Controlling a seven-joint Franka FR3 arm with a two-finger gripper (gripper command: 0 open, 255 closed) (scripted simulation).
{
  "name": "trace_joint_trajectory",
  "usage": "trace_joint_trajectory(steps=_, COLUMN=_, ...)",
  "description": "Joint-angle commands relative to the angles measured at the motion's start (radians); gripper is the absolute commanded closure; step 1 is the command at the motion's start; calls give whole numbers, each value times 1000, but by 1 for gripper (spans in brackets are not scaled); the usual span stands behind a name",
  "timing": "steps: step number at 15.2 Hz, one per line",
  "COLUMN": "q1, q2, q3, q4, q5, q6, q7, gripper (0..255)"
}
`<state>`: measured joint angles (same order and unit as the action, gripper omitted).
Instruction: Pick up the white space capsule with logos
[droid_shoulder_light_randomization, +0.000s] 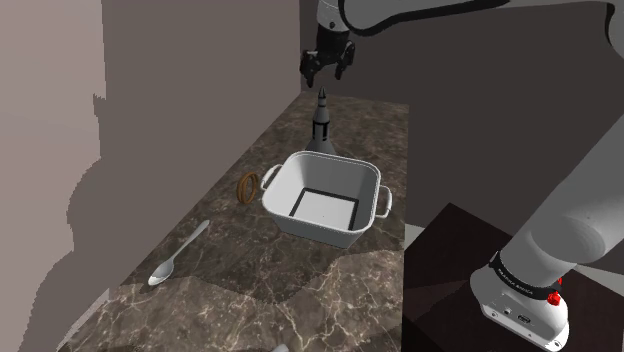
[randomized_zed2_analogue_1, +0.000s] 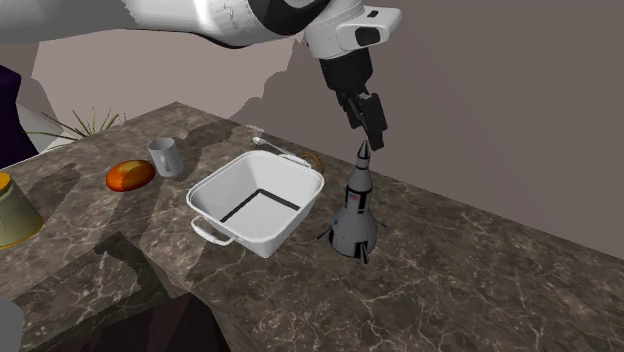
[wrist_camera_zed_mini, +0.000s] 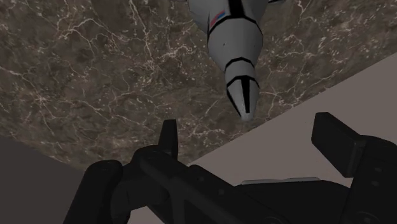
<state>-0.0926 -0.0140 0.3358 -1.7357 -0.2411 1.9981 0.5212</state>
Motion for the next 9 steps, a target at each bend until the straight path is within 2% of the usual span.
trace_joint_trajectory(steps=1, q1=2, q2=30, q3=3, q4=23, q5=-30, q6=12, q7=28, gripper=0)
trace_joint_trajectory(steps=9, q1=1, q2=30, q3=1, q4=-65, q5=-41, q6=97, q7=50, gripper=0)
